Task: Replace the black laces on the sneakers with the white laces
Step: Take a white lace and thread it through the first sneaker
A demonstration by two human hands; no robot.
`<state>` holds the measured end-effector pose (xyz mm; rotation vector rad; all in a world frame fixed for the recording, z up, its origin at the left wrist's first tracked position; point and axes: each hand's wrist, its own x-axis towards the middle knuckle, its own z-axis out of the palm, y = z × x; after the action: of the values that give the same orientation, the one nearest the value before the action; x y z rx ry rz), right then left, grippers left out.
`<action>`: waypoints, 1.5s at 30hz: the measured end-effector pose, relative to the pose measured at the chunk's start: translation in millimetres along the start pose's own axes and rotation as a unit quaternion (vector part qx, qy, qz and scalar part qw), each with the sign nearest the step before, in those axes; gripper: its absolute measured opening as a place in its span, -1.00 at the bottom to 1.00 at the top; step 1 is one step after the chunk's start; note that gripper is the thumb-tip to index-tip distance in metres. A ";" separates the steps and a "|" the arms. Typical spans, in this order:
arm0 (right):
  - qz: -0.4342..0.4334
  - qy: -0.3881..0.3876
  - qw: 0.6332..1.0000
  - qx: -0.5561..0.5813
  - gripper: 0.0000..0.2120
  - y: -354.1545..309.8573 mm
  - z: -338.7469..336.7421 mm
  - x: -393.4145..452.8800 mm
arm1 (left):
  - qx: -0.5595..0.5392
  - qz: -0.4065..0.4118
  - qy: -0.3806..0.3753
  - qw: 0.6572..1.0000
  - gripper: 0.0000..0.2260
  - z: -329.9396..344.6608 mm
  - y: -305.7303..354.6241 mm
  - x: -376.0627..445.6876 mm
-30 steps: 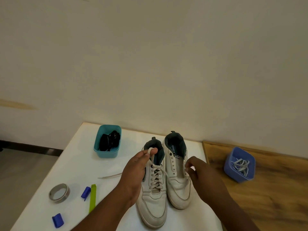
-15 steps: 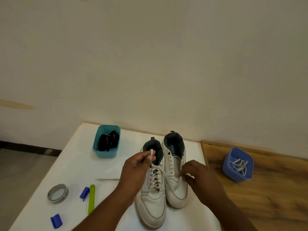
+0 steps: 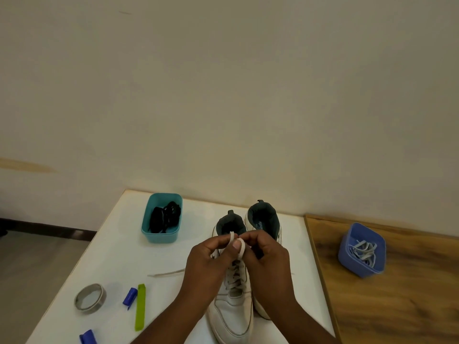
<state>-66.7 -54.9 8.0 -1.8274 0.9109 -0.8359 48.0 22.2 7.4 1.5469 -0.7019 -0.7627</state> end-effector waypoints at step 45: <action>0.112 -0.105 0.986 0.058 -0.74 30.7 3.9 7.5 | 0.125 -0.074 -0.068 0.987 -0.62 -13.0 -22.0 19.7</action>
<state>-67.1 -69.6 -20.3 -1.6417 0.8935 -0.5338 70.4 16.6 -15.1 1.8017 -0.8133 -0.9257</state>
